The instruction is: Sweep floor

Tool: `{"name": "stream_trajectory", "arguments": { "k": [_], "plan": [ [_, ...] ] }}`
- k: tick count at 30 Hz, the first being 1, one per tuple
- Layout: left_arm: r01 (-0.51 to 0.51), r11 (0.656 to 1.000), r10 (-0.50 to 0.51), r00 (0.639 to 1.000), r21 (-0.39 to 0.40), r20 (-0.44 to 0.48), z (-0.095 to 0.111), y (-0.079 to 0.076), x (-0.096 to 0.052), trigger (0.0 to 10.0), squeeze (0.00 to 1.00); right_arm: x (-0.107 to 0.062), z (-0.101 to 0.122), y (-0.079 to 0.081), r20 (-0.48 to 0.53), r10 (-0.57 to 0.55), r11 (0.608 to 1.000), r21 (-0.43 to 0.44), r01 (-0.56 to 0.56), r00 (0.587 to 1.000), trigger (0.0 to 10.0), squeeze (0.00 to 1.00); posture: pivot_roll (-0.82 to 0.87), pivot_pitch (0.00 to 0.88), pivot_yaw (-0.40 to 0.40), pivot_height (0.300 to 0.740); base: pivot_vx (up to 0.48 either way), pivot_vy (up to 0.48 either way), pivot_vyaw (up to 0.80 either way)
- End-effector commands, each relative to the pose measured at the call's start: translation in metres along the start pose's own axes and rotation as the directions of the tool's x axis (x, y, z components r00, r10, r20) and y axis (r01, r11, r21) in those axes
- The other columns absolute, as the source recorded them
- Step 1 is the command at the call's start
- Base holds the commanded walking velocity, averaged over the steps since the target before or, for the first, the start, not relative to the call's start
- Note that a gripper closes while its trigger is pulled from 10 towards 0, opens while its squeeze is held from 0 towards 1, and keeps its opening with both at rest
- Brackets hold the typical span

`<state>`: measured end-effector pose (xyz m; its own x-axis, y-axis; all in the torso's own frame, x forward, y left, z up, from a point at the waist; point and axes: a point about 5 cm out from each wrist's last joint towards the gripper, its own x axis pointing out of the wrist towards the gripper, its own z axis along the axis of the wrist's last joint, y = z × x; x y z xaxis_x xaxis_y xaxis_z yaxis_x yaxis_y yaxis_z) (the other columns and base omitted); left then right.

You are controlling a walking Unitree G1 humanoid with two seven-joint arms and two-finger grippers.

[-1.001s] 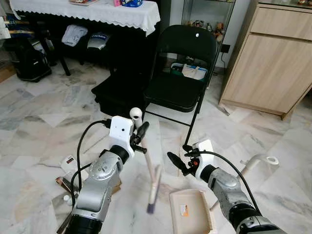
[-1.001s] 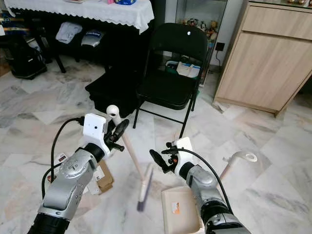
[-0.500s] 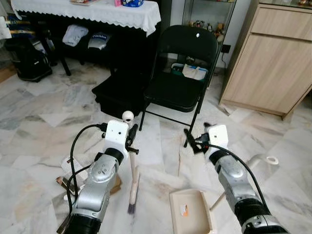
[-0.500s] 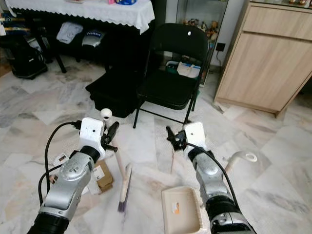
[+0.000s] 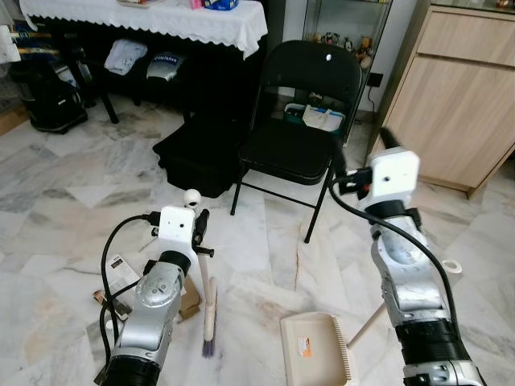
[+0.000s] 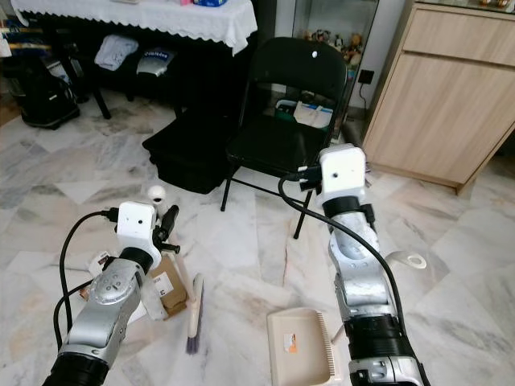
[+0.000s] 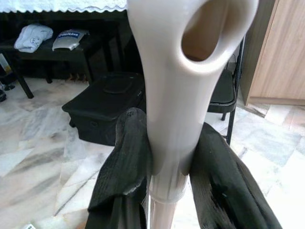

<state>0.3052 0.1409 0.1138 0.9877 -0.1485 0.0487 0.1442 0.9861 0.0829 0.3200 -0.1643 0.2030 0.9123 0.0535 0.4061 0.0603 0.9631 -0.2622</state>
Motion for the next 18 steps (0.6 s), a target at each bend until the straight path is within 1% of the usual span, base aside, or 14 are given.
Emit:
{"name": "stream_trajectory", "arguments": {
  "k": [1, 2, 3, 5, 6, 8, 9, 10, 11, 12, 13, 15, 17, 18],
  "plan": [
    [-0.011, 1.0, 0.011, 0.999, 0.014, 0.039, 0.005, 0.001, 0.002, 0.0, 0.0, -0.004, 0.01, -0.009, 0.001, -0.064, 0.997, -0.032, 0.064, 0.998, 10.0, 0.0, 0.04, 0.033, -0.028, 0.74, 0.0, 0.0, 0.0],
    [-0.011, 1.0, 0.011, 0.999, 0.014, 0.04, 0.004, 0.001, 0.002, 0.0, 0.0, -0.006, 0.011, -0.011, -0.001, -0.075, 0.997, -0.028, 0.075, 0.997, 10.0, 0.0, 0.04, 0.033, -0.028, 0.74, 0.0, 0.0, 0.0],
    [-0.012, 1.0, 0.011, 0.999, 0.013, 0.037, 0.003, 0.001, 0.002, 0.0, 0.0, -0.012, 0.013, -0.017, -0.017, -0.134, 0.991, -0.029, 0.133, 0.991, 10.0, 0.0, 0.03, 0.034, -0.028, 0.74, 0.0, 0.0, 0.0],
    [-0.016, 1.0, 0.015, 1.0, 0.012, 0.026, 0.001, 0.001, 0.002, 0.0, 0.0, -0.019, 0.013, -0.021, -0.029, -0.177, 0.984, -0.023, 0.176, 0.984, 10.0, 0.0, 0.02, 0.033, -0.028, 0.74, 0.0, 0.0, 0.0],
    [-0.022, 1.0, 0.022, 1.0, 0.008, 0.019, -0.001, 0.001, 0.002, 10.0, 0.0, -0.026, 0.01, -0.022, -0.049, -0.188, 0.982, -0.017, 0.188, 0.981, 10.0, 0.0, 0.02, 0.033, -0.028, 0.74, 0.0, 0.0, 0.0],
    [-0.028, 1.0, 0.028, 1.0, 0.002, 0.014, -0.002, 0.001, 0.003, 10.0, 0.0, -0.031, 0.006, -0.023, -0.07, -0.19, 0.982, -0.013, 0.19, 0.979, 10.0, 0.0, 0.02, 0.031, -0.027, 0.74, 0.0, 0.0, 0.0],
    [-0.024, 1.0, 0.024, 1.0, 0.003, 0.014, -0.002, 0.001, 0.003, 10.0, 0.0, -0.038, -0.003, -0.021, -0.113, -0.176, 0.984, 0.0, 0.177, 0.978, 10.0, 0.0, 0.02, 0.029, -0.028, 0.74, 0.0, 0.0, 0.0],
    [-0.024, 1.0, 0.024, 1.0, 0.003, 0.014, -0.002, 0.001, 0.003, 10.0, 0.0, -0.038, -0.003, -0.021, -0.113, -0.176, 0.984, 0.0, 0.177, 0.978, 10.0, 0.0, 0.02, 0.029, -0.028, 0.74, 0.0, 0.0, 0.0],
    [-0.02, 1.0, 0.02, 1.0, 0.006, 0.015, -0.002, 0.001, 0.003, 10.0, 0.0, -0.046, -0.011, -0.02, -0.156, -0.172, 0.984, 0.012, 0.176, 0.973, 10.0, 0.0, 0.02, 0.027, -0.029, 0.74, 0.0, 0.0, 0.0],
    [-0.017, 1.0, 0.017, 1.0, 0.007, 0.017, -0.002, 0.001, 0.004, 10.0, 0.0, -0.057, -0.025, -0.022, -0.225, -0.178, 0.982, 0.022, 0.188, 0.958, 10.0, 0.0, 0.02, 0.025, -0.03, 0.74, 0.0, 0.0, 0.0],
    [-0.017, 1.0, 0.017, 1.0, 0.007, 0.017, -0.002, 0.001, 0.004, 10.0, 0.0, -0.057, -0.025, -0.022, -0.225, -0.178, 0.982, 0.022, 0.188, 0.958, 10.0, 0.0, 0.02, 0.025, -0.03, 0.74, 0.0, 0.0, 0.0],
    [-0.015, 1.0, 0.015, 1.0, 0.007, 0.016, -0.003, 0.001, 0.004, 10.0, 0.0, -0.079, -0.056, -0.025, -0.366, -0.184, 0.976, 0.039, 0.213, 0.912, 10.0, 0.0, 0.02, 0.021, -0.03, 0.74, 0.0, 0.0, 0.0],
    [-0.014, 1.0, 0.014, 1.0, 0.007, 0.017, -0.003, 0.001, 0.004, 10.0, 0.0, -0.087, -0.065, -0.027, -0.423, -0.183, 0.977, 0.026, 0.213, 0.888, 10.0, 0.02, 0.03, 0.018, -0.03, 0.74, 0.0, 0.0, 0.0],
    [-0.014, 1.0, 0.014, 1.0, 0.007, 0.017, -0.003, 0.001, 0.004, 10.0, 0.0, -0.087, -0.065, -0.027, -0.423, -0.183, 0.977, 0.026, 0.213, 0.888, 10.0, 0.02, 0.03, 0.018, -0.03, 0.74, 0.0, 0.0, 0.0]
  ]
}}
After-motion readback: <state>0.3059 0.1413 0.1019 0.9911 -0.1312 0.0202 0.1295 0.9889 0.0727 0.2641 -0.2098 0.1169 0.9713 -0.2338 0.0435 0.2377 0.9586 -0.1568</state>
